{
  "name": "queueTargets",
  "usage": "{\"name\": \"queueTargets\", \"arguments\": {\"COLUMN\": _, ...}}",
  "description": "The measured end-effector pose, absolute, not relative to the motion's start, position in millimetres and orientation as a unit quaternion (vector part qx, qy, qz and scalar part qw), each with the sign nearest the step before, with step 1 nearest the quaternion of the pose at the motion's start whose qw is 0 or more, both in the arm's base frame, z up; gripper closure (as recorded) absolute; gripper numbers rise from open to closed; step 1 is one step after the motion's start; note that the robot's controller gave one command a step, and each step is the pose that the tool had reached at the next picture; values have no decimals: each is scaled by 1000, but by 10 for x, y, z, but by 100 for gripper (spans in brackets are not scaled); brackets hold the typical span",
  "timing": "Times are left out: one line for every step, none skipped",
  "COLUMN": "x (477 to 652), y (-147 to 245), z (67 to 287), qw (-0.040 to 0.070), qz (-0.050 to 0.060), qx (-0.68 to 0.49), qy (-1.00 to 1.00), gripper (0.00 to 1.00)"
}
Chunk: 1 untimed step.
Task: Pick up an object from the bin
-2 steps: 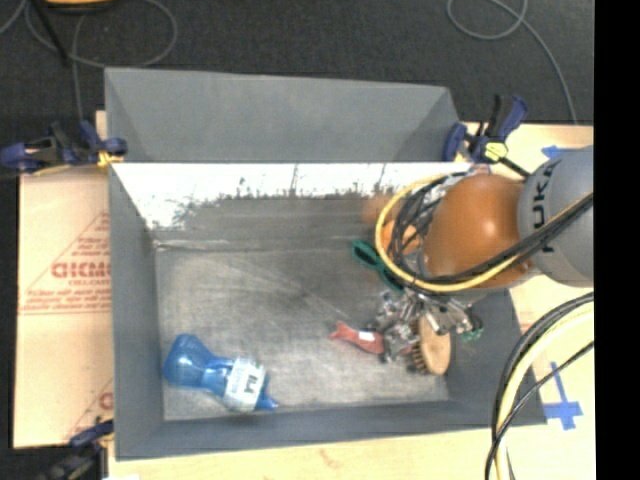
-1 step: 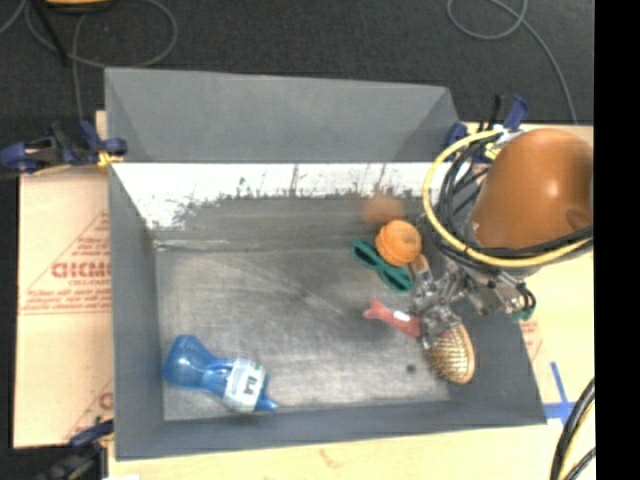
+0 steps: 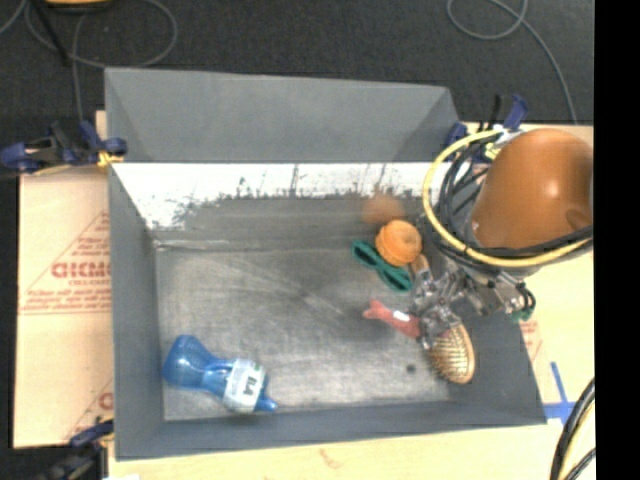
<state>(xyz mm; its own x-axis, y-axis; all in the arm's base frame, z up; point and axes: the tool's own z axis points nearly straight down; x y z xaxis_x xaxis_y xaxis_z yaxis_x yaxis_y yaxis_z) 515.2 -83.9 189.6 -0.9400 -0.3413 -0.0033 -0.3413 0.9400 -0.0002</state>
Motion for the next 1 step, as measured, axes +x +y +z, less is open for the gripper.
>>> {"name": "queueTargets", "arguments": {"x": 5077, "y": -910, "z": 2043, "qw": -1, "qz": 1, "qx": -229, "qy": 973, "gripper": 100}}
